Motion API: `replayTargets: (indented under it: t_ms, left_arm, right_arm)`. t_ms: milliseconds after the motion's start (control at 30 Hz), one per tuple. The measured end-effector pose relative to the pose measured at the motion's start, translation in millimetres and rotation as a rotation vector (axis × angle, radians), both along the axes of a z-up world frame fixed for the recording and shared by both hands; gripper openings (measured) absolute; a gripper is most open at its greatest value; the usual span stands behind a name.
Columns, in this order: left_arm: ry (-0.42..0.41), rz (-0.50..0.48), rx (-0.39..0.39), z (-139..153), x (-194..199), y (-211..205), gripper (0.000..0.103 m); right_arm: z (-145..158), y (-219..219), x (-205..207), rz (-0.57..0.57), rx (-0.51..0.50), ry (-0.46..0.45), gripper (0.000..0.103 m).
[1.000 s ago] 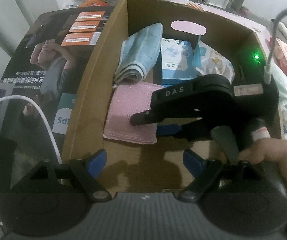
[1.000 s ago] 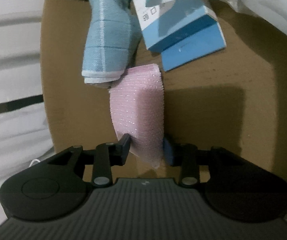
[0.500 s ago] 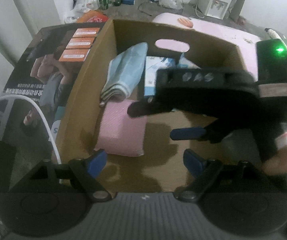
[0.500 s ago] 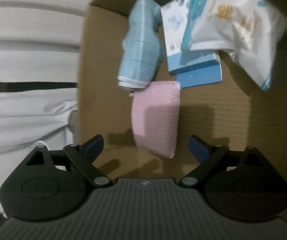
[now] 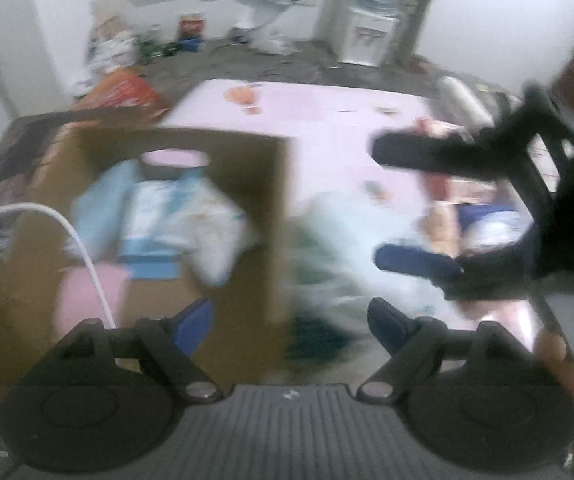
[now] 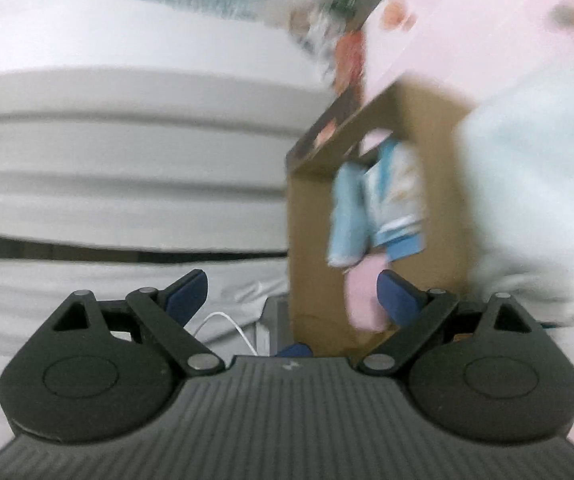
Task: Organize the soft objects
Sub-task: 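Move both grippers to the pink plush doll and close around it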
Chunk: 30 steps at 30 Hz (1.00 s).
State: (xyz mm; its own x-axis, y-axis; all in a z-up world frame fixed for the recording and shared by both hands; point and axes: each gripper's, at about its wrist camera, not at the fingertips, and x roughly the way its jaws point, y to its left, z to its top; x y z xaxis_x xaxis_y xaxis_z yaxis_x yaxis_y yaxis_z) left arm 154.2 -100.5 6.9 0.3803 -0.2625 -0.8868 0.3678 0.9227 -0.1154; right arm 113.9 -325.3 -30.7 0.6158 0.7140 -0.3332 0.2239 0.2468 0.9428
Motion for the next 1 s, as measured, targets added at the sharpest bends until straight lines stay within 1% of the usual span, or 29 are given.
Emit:
replayTargets:
  t_ms: [100, 200, 300, 367, 400, 467, 500, 567, 667, 767, 900, 933, 967, 1000]
  left_arm:
    - [0.018, -0.062, -0.056, -6.1, -10.7, -53.7, 0.086]
    - [0.063, -0.131, -0.112, -19.2, -19.5, -109.1, 0.086]
    - [0.155, -0.188, -0.163, -40.6, -21.0, -156.8, 0.086]
    - [0.220, -0.208, -0.188, -57.5, -19.1, -183.5, 0.086]
    - [0.250, -0.206, -0.187, -66.5, -17.1, -196.0, 0.086]
    - [0.289, -0.215, -0.193, -82.4, -13.1, -217.0, 0.086]
    - [0.305, -0.214, -0.189, -90.3, -10.6, -226.2, 0.086]
    - [0.331, -0.209, -0.163, -108.2, -1.4, -241.5, 0.086]
    - [0.347, -0.190, -0.104, -129.1, 6.7, -259.9, 0.086]
    - [0.364, -0.171, -0.073, -138.5, 13.8, -265.7, 0.086]
    - [0.387, -0.152, -0.064, -150.8, 18.6, -271.4, 0.086]
    - [0.397, -0.149, -0.069, -153.3, 19.1, -272.6, 0.086]
    - [0.410, -0.144, -0.077, -155.4, 19.5, -273.2, 0.086]
    - [0.414, -0.141, -0.077, -157.3, 20.0, -274.0, 0.086]
  right_arm:
    - [-3.0, -62.2, -35.6, -0.076, -0.060, 0.027, 0.092]
    - [-3.2, -128.2, -76.2, -0.176, -0.134, 0.066, 0.092]
    - [-9.6, -188.0, -112.3, -0.289, -0.217, 0.122, 0.092]
    - [-18.7, -217.0, -127.7, -0.342, -0.260, 0.167, 0.092]
    - [-22.9, -230.2, -134.0, -0.361, -0.283, 0.185, 0.092]
    - [-39.6, -248.7, -139.2, -0.387, -0.316, 0.240, 0.092]
    - [-47.3, -256.1, -139.0, -0.384, -0.316, 0.256, 0.092]
    - [-71.0, -257.4, -134.1, -0.382, -0.320, 0.294, 0.092]
    - [-101.8, -255.3, -118.0, -0.345, -0.312, 0.337, 0.092]
    - [-122.1, -256.6, -101.2, -0.308, -0.299, 0.366, 0.092]
    - [-141.6, -255.2, -84.0, -0.271, -0.293, 0.392, 0.090]
    - [-144.1, -254.9, -80.7, -0.260, -0.289, 0.395, 0.086]
    - [-147.5, -254.7, -79.7, -0.252, -0.280, 0.395, 0.080]
    - [-151.9, -253.1, -79.0, -0.245, -0.268, 0.403, 0.078]
